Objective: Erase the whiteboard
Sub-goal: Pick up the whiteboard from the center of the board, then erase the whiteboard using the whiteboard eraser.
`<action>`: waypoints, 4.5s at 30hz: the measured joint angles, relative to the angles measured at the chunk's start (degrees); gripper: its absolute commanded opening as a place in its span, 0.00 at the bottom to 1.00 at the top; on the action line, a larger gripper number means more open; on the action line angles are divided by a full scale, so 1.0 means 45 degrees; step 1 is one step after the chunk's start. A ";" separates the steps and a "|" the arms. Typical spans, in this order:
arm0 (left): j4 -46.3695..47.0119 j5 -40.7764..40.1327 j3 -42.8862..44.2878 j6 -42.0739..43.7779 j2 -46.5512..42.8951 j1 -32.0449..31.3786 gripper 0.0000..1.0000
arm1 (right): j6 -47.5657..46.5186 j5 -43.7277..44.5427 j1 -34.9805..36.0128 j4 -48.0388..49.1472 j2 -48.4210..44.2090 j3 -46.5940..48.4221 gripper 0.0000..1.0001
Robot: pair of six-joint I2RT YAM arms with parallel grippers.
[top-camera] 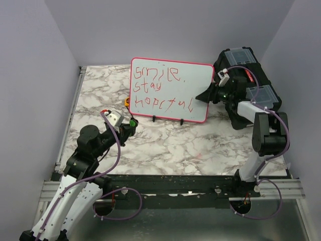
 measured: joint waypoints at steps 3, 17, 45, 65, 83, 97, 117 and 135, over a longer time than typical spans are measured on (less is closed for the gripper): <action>-0.0005 0.0000 0.0000 0.0000 0.0044 0.0000 0.00 | 0.0491 -0.0146 -0.0005 0.0389 0.0335 0.0000 0.62; 0.0005 -0.0010 0.0000 -0.0010 0.0092 0.0010 0.00 | 0.2225 -0.1855 0.0073 0.2288 0.0787 0.0083 0.01; 0.0219 -0.0374 0.0000 -0.0068 -0.0053 0.0126 0.00 | 0.4454 -0.3172 0.0136 0.3672 -0.0185 0.0593 0.01; 0.1127 -0.0277 -0.0398 -0.1914 -0.1035 0.0670 0.00 | 0.3628 -0.3371 0.0262 0.0525 -0.2225 0.2263 0.01; 0.2667 0.1719 -0.2637 -0.7130 -0.2259 0.0675 0.00 | -0.4770 -0.4284 0.0350 -0.6931 -0.8626 -0.2628 0.00; 0.2778 -0.0481 -0.3332 -0.7791 -0.2681 0.0675 0.00 | -0.5032 -0.4260 -0.1015 -0.7023 -0.9768 -0.3560 0.01; 0.3439 -0.0733 -0.3143 -0.7242 -0.2642 0.0675 0.00 | -0.6581 -0.4750 -0.2035 -0.7402 -1.0613 -0.3949 0.01; 0.3303 -0.0534 -0.2924 -0.7708 -0.2263 0.0675 0.00 | -0.6737 -0.4828 -0.2040 -0.7393 -1.0904 -0.4104 0.01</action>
